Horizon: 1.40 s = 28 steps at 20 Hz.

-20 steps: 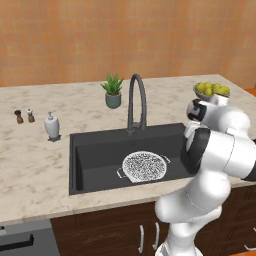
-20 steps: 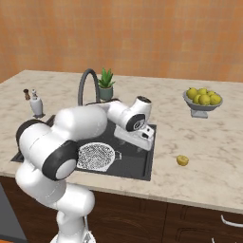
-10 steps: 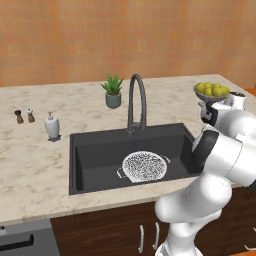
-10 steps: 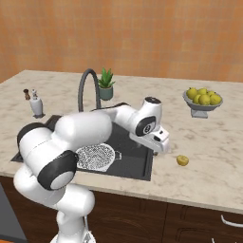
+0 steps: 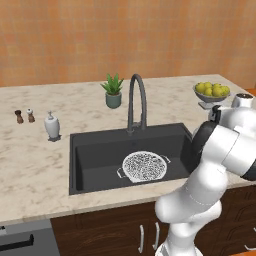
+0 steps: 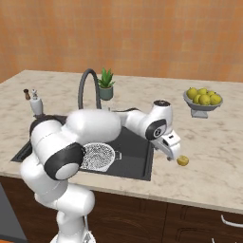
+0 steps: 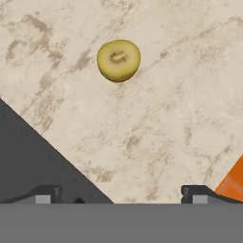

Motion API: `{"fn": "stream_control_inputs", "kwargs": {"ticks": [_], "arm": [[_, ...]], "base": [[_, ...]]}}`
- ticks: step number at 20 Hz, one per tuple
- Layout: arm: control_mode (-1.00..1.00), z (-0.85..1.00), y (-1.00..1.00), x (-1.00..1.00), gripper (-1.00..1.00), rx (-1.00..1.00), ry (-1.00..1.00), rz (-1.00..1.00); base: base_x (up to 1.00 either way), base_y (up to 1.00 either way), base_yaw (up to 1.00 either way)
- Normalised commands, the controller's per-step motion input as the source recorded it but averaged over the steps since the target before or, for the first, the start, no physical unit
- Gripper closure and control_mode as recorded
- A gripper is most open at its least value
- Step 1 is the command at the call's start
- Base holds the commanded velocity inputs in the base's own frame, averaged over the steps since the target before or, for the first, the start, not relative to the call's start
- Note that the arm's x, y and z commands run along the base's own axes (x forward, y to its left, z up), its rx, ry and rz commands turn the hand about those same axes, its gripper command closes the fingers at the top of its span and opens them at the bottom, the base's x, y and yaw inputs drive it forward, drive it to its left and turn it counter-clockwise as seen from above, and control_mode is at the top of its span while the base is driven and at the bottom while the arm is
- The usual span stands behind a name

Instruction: Put the colander in the sink, put the kiwi in the colander, and turn on the sink faucet and pour water over the colander.

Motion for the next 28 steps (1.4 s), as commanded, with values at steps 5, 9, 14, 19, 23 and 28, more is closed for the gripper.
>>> {"fn": "stream_control_inputs", "kwargs": {"ticks": [5, 9, 14, 19, 23, 28], "arm": [[-1.00, 0.00, -0.58, 0.12, -1.00, 0.00, 0.07, -0.28], [-1.00, -0.03, -0.47, 0.27, -1.00, 0.00, 0.01, -0.17], [-1.00, -0.16, -0.25, 0.30, -1.00, 0.01, 0.00, -0.11], [-1.00, -0.26, -0.17, 0.19, -1.00, 0.05, 0.01, -0.08], [-1.00, -0.34, -0.12, 0.17, -1.00, 0.08, 0.01, -0.04], [-1.00, -0.29, -0.04, 0.19, -1.00, 0.09, 0.00, 0.00]], "base": [[0.00, 0.00, 0.00], [0.00, 0.00, 0.00], [0.00, 0.00, 0.00], [0.00, 0.00, 0.00], [0.00, 0.00, 0.00], [0.00, 0.00, 0.00]]}}
